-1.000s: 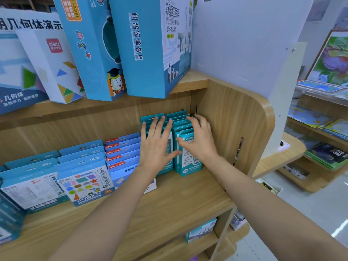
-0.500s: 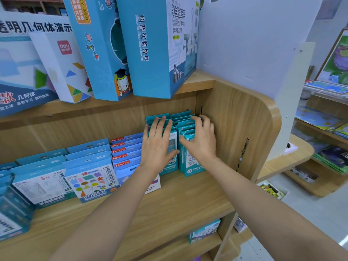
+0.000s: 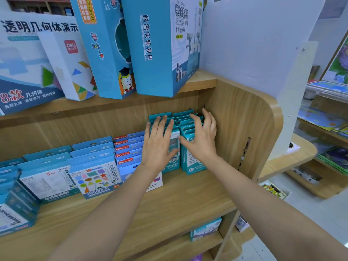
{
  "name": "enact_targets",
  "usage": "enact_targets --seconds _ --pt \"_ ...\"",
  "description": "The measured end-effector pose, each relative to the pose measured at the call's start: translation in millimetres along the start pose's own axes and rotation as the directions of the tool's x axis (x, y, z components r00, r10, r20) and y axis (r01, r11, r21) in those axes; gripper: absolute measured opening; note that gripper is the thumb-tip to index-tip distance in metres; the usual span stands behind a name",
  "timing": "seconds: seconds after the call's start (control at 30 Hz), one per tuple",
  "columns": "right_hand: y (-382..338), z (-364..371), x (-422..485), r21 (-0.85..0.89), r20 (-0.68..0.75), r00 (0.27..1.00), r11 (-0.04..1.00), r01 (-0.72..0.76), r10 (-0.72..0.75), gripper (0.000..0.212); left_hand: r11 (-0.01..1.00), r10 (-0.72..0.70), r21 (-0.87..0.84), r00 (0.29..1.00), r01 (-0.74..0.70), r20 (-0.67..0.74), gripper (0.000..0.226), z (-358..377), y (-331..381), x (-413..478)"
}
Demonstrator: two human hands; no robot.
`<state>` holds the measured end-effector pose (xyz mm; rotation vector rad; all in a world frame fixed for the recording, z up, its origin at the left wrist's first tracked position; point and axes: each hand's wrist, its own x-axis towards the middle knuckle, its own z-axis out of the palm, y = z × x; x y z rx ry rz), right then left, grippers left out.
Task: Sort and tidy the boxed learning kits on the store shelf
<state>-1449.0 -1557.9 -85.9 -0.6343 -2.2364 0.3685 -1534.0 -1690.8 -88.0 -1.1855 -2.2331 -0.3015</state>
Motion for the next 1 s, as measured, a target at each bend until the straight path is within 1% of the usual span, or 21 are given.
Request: enact_targets --seconds 0.17,0.33,0.53,0.67,0.77,0.87,0.9,1.0 --pt "-0.3 -2.9 -2.9 -0.011 -0.013 1.0 1.0 0.02 -0.02 0.079 1.0 -0.017 0.005 1.0 0.017 0.013 0.094 -3.4 -0.9 -2.5" --pt "1.2 -7.1 -3.2 -0.077 -0.035 0.999 0.997 0.022 -0.025 0.077 1.0 -0.017 0.002 1.0 0.017 0.019 0.094 -4.7 0.4 -4.9" --pt "1.9 -11.4 -3.6 -0.084 -0.046 0.998 0.995 0.049 -0.053 0.074 1.0 -0.015 0.009 0.999 0.015 0.041 0.094 -8.0 2.6 -7.4" --pt "0.2 -12.2 -3.4 -0.056 -0.014 0.996 0.995 0.086 -0.087 0.072 1.0 -0.009 0.006 0.999 0.009 0.037 0.094 -9.8 3.6 -8.7" --pt "-0.4 -14.3 -5.2 -0.019 -0.043 0.99 0.991 0.134 -0.134 0.064 1.0 -0.006 -0.003 0.999 0.006 0.034 0.091 -13.4 5.1 -10.7" --pt "-2.2 -20.0 -7.6 0.065 -0.085 0.977 0.977 0.203 -0.197 0.052 0.999 -0.006 -0.052 1.0 0.006 0.001 0.082 -21.2 6.0 -14.8" --pt "-3.3 -22.0 -9.4 0.095 -0.106 0.969 0.968 0.233 -0.223 0.049 0.998 -0.002 -0.066 0.999 0.0 -0.033 0.077 -23.7 6.4 -17.5" --pt "-10.5 -27.2 -17.1 0.183 -0.103 0.955 0.938 0.293 -0.278 0.04 0.997 -0.021 -0.08 0.994 0.013 -0.106 0.064 -31.0 7.8 -25.2"
